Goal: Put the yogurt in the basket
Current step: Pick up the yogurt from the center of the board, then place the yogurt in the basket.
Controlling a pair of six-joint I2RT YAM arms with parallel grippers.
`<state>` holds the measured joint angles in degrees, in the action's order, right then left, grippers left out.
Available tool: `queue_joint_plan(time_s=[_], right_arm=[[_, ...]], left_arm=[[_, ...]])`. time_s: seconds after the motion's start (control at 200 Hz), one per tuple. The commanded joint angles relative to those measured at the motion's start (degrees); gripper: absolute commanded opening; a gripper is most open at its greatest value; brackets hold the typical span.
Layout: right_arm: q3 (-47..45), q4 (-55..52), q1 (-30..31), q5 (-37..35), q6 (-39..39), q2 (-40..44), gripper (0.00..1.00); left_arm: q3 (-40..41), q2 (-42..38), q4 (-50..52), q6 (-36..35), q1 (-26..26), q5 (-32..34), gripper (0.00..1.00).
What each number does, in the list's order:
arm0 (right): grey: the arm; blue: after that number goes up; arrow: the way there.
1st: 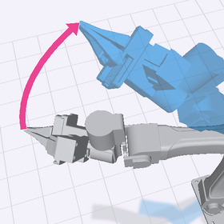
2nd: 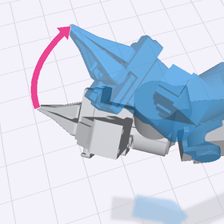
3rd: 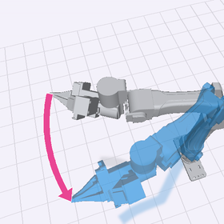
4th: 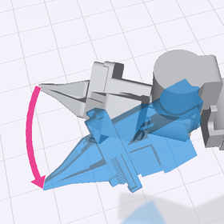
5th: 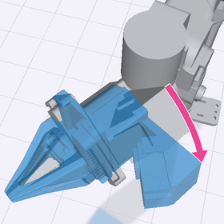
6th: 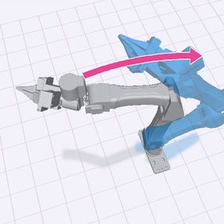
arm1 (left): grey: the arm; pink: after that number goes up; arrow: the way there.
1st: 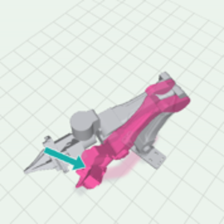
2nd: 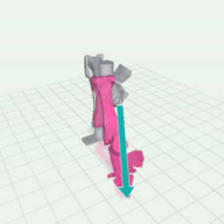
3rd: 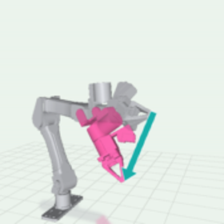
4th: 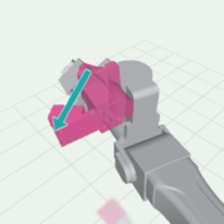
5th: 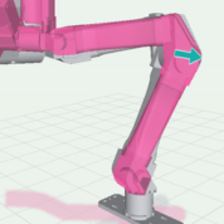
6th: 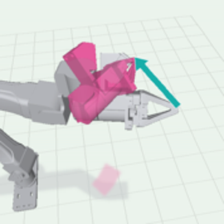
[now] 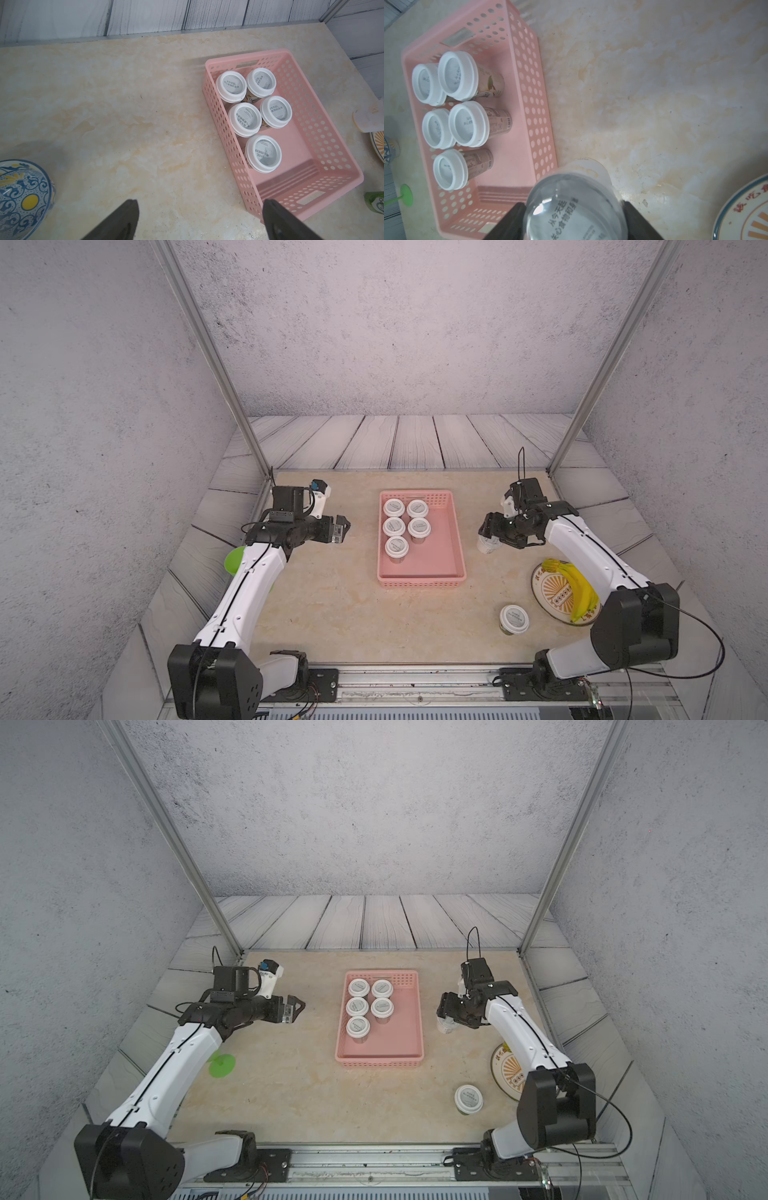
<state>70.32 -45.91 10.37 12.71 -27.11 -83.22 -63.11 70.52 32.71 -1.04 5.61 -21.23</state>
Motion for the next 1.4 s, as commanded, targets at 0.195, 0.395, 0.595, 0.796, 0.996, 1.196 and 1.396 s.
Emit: queue_joint_plan(time_s=[0.195, 0.395, 0.595, 0.796, 0.996, 1.196, 1.396], right_arm=[[2.7, -4.0, 7.5, 2.6, -4.3, 1.6, 0.72], [6.8, -2.4, 14.9, 1.4, -6.6, -2.4, 0.72], [9.4, 0.8, 18.6, 0.9, -7.8, -7.4, 0.71], [11.8, 3.3, 21.3, 0.3, -7.7, -12.4, 0.70], [13.3, 4.6, 23.2, -1.1, -7.0, -16.7, 0.70], [12.6, 8.2, 24.7, -3.3, -5.3, -19.2, 0.69], [11.8, 11.7, 25.4, -3.5, -4.9, -21.6, 0.69]], left_arm=[[0.3, 0.0, -0.4, 0.4, -1.0, -0.4, 0.98], [0.5, -0.4, -0.4, 0.2, -1.0, -0.3, 0.98], [1.1, -0.8, -0.9, 0.1, -1.3, -0.4, 0.98], [1.3, -1.0, -1.1, 0.2, -1.5, -0.7, 0.98], [1.4, -1.1, -1.3, 0.3, -1.6, -1.0, 0.98], [1.3, -1.0, -1.1, 0.3, -1.7, -1.0, 0.98], [1.3, -1.0, -1.0, 0.2, -1.8, -0.8, 0.98]])
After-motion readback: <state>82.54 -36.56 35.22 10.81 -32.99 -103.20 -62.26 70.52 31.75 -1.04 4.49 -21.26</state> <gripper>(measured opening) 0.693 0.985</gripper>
